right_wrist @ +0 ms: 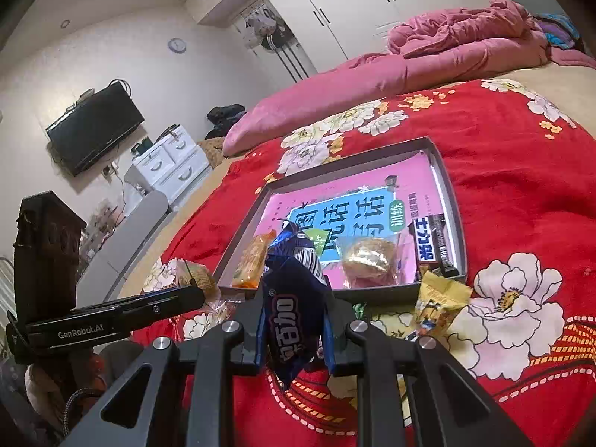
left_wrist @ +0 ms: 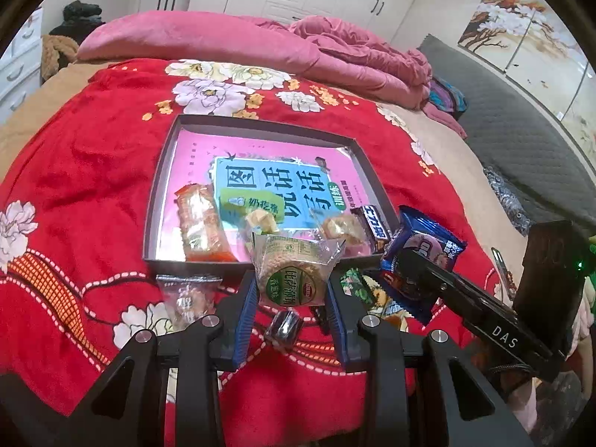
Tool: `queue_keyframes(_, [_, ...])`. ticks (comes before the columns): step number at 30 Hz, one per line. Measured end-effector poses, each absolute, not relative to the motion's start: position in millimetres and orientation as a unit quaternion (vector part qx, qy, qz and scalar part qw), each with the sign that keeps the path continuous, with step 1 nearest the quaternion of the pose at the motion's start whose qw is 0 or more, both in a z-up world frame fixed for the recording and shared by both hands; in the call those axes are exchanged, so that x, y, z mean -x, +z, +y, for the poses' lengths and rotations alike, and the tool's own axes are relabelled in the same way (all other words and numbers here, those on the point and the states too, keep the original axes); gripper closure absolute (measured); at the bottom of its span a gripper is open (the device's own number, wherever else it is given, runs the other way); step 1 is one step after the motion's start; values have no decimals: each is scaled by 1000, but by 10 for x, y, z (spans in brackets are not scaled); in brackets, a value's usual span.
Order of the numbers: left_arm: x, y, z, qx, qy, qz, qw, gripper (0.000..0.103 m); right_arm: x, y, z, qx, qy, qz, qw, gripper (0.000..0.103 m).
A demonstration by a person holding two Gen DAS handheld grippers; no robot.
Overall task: Organize snacks
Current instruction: 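Lift the cake packet with the left tool while the right tool carries the blue biscuit bag toward the tray, then lower the cake packet into the tray with the left tool while the right tool lowers the biscuit bag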
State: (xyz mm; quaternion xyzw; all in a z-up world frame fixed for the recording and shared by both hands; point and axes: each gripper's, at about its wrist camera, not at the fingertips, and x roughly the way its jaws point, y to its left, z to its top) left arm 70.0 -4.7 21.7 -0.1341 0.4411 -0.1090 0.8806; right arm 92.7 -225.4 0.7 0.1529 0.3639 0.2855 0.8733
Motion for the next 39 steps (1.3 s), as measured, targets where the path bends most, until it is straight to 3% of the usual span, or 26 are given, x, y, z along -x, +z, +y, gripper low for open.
queue_keyframes(39, [-1188,146,-242,141,-108,440,880,67,-1216,85,-2545,-178,244,337,892,80])
